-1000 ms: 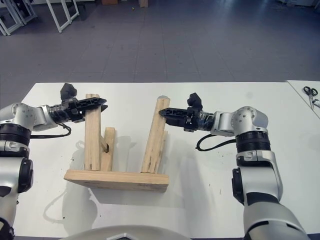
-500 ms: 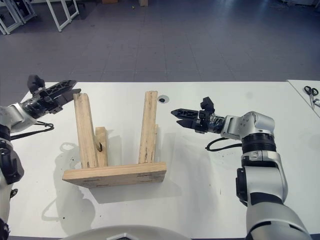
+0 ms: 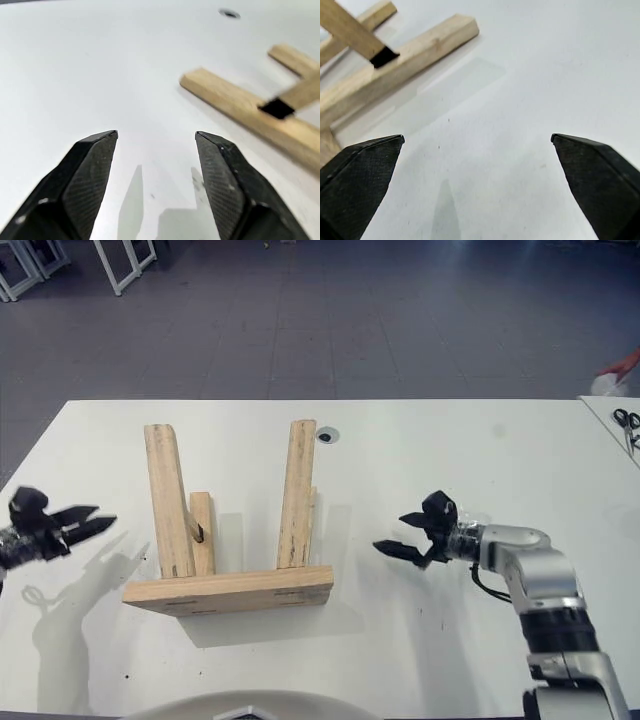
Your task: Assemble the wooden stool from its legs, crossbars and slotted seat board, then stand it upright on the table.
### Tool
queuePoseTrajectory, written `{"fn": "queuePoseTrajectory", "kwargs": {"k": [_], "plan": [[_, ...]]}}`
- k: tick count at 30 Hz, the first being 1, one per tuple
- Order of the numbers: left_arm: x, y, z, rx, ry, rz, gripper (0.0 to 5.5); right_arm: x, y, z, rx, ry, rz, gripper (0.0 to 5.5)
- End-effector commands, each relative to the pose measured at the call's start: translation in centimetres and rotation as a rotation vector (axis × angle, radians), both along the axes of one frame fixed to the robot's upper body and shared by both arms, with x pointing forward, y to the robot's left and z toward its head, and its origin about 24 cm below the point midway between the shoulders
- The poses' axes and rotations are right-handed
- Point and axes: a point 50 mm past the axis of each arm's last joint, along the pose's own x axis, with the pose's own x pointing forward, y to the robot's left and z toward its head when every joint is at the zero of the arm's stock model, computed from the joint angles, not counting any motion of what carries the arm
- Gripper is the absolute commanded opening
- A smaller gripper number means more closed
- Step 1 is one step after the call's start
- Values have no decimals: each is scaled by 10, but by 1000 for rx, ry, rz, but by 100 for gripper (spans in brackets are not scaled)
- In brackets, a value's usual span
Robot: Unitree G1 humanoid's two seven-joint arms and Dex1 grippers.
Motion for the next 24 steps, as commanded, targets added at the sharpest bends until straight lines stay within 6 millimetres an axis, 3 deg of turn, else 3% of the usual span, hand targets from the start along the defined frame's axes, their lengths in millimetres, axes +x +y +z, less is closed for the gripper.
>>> {"fn": "queuePoseTrajectory", "kwargs": {"k": [1,9,15,17,24], "plan": [[-49,-23,9,179,107,-391,287,-27,8,8,-142,-49,257,548],[-30,-87,17,157,-33,-543,287,-30,64,18,-40,-144,427,548],[-24,-102,11,138,-42,-556,287,-35,96,27,53,-145,488,548],[-20,-106,12,128,-57,-556,287,-38,104,27,82,-122,500,501],[-20,-109,13,97,-55,-589,182,-33,108,29,104,-133,491,376]]}}
